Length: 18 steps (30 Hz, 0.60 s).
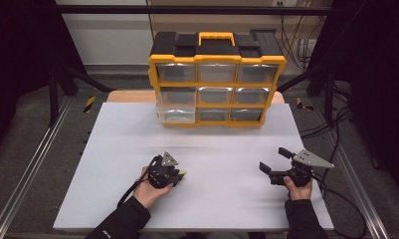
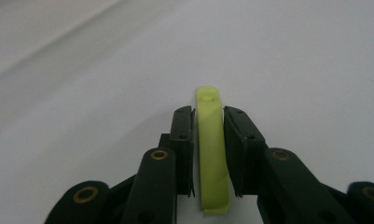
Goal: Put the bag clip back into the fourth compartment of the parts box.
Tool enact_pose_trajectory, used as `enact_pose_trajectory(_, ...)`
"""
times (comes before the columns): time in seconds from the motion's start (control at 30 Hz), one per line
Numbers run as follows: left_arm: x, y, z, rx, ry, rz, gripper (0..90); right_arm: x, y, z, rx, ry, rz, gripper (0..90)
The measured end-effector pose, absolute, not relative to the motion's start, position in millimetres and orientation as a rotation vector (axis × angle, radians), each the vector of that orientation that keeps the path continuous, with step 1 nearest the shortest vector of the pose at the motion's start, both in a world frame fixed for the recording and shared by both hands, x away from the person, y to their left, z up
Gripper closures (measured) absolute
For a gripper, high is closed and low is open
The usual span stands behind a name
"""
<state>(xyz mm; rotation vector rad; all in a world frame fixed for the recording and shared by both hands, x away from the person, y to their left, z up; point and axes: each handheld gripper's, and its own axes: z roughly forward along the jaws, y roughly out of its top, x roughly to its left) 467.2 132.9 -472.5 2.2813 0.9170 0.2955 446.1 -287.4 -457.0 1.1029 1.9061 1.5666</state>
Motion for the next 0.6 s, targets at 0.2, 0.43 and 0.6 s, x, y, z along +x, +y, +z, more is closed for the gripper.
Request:
enact_pose_trajectory(0.2,467.6,133.7,-472.2,2.282,0.922,0.289,75.7,446.1,-287.6,-456.9,1.103,1.905,1.568,0.5)
enact_pose_trajectory(0.43,468.2,134.5,-471.8,2.284,0.923,0.275,77.3,446.1,-287.5,-456.9,1.103,1.904,1.568,0.5)
enact_pose_trajectory(0.6,468.3,134.8,-471.8,2.282,0.923,0.273,77.4,446.2,-287.4,-457.0,1.103,1.906,1.567,0.5)
